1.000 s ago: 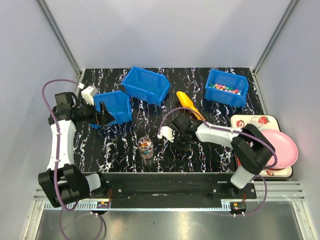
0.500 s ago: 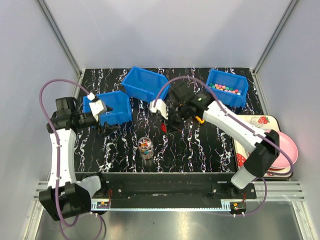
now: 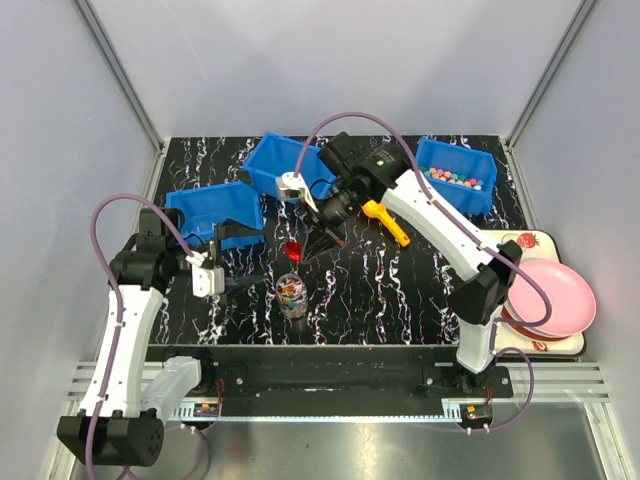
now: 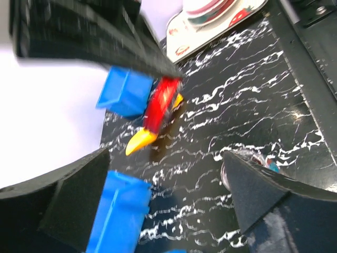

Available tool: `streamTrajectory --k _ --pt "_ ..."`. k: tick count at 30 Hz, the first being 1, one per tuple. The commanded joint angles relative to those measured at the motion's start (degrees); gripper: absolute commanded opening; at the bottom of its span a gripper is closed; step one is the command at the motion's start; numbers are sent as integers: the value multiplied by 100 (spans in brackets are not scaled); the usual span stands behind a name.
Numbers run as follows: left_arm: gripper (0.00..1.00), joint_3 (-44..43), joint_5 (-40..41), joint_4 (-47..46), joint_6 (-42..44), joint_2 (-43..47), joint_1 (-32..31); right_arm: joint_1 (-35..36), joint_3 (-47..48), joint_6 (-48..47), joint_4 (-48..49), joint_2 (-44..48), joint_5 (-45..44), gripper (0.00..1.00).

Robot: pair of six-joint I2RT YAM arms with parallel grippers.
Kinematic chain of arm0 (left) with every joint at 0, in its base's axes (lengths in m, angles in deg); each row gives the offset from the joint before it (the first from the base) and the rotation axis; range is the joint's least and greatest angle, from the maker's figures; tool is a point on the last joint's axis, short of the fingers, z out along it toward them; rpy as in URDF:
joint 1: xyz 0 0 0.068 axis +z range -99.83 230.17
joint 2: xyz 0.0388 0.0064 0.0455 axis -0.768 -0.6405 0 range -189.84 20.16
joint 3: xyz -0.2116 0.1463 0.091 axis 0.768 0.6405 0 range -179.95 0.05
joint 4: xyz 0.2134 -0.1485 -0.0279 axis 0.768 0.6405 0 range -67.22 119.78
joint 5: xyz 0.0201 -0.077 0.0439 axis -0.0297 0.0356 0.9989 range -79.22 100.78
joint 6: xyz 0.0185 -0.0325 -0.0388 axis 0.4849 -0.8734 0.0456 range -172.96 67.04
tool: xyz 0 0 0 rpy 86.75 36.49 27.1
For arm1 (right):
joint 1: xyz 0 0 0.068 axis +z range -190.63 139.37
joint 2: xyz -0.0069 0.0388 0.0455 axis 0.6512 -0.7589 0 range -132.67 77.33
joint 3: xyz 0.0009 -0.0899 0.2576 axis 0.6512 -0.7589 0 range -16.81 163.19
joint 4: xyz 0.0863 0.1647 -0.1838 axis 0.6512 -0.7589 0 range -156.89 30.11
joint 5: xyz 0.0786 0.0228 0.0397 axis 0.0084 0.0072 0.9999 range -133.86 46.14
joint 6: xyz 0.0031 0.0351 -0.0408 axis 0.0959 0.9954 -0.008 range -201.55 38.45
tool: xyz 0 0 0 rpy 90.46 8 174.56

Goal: Pack the candies
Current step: Move the packing bottle to the center of the board.

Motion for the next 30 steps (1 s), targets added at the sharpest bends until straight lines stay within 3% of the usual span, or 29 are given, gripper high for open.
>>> streamTrajectory --k 1,6,11,18,23,26,30 --pt "91 -12 -923 -39 371 -122 -324 216 298 -146 -1621 -66 565 0" --pt "83 14 -774 -30 370 -272 -755 312 377 -129 -1656 -93 565 0" --pt "81 -29 -721 -21 388 -509 -922 540 359 -120 -1682 -67 531 0" --pt "71 -73 -581 -12 318 -650 -1080 620 421 -111 -1665 -67 407 0" --pt "56 -21 -537 -21 283 -597 -1177 620 412 -129 -1647 -84 302 0" --pt "32 -21 -546 -12 231 -553 -1195 620 394 -155 -1647 -84 196 0" --pt "27 14 -589 -21 169 -466 -1212 620 394 -155 -1621 -111 82 0"
